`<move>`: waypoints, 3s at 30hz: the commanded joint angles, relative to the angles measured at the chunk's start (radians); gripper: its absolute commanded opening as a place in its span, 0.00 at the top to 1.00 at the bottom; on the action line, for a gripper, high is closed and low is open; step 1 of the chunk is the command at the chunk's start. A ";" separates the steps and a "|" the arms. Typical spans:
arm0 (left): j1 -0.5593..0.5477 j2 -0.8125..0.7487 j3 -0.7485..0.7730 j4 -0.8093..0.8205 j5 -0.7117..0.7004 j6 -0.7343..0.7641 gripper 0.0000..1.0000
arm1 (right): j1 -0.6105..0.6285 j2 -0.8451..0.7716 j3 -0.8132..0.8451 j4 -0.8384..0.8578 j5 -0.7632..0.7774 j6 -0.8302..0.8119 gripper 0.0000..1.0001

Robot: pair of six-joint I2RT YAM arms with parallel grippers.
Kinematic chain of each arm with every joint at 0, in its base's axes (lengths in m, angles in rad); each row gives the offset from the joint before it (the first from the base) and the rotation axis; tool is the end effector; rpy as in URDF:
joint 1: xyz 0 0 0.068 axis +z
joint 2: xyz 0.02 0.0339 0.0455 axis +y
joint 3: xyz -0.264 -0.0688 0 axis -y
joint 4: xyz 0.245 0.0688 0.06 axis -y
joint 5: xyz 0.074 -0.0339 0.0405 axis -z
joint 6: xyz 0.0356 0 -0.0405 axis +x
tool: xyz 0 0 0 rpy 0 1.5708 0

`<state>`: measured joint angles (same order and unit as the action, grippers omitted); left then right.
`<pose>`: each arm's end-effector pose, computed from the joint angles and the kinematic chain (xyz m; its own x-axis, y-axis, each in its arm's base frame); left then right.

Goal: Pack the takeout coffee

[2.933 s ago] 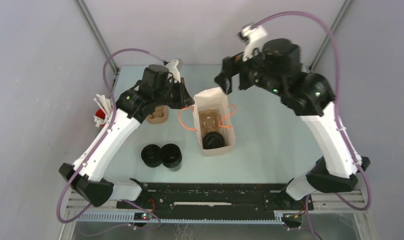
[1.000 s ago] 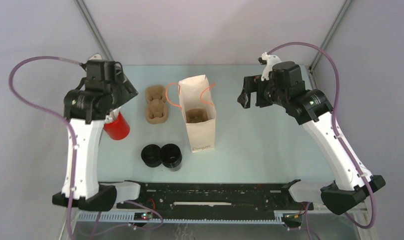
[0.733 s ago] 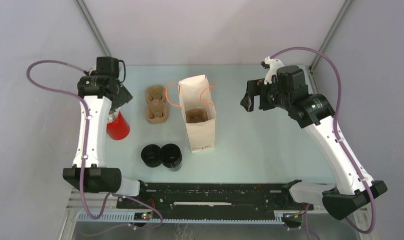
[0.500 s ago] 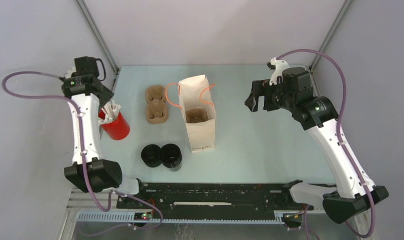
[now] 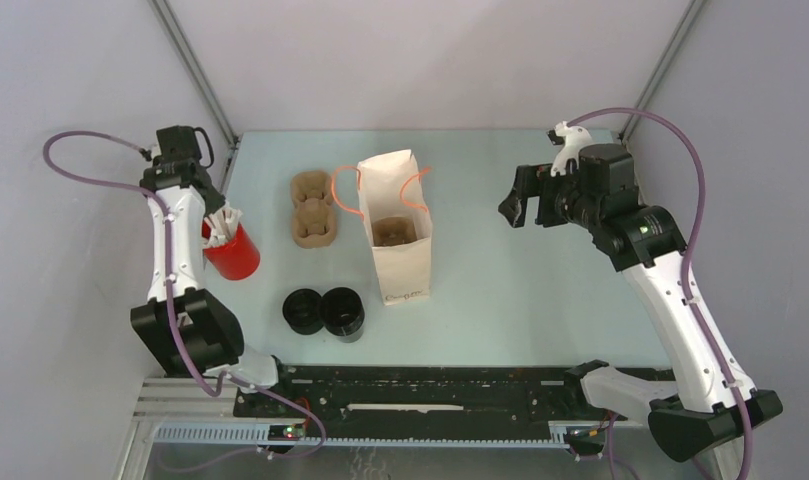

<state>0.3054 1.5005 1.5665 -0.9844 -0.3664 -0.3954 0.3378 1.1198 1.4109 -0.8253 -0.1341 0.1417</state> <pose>0.2890 0.1045 0.3677 -0.5114 -0.5383 -0.6699 -0.7424 0.6693 0.0289 0.2026 0.0762 0.4233 -0.5373 -0.0404 -0.8424 -0.3648 0.9117 0.1889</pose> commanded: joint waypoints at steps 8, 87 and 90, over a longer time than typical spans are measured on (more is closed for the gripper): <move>0.021 0.038 -0.050 0.192 0.114 0.183 0.55 | -0.014 -0.036 -0.018 0.045 0.002 -0.019 0.00; -0.968 0.146 0.722 -0.076 -0.032 0.139 1.00 | 0.087 0.026 0.068 0.026 0.059 -0.057 0.00; -0.981 0.132 0.614 -0.016 0.008 0.132 1.00 | 0.098 0.015 0.058 0.022 0.063 -0.059 0.00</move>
<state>-0.6613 1.6455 2.2921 -1.0557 -0.3462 -0.2863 0.4187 1.1667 1.4460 -0.8078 -0.0868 0.1062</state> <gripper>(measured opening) 0.008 0.993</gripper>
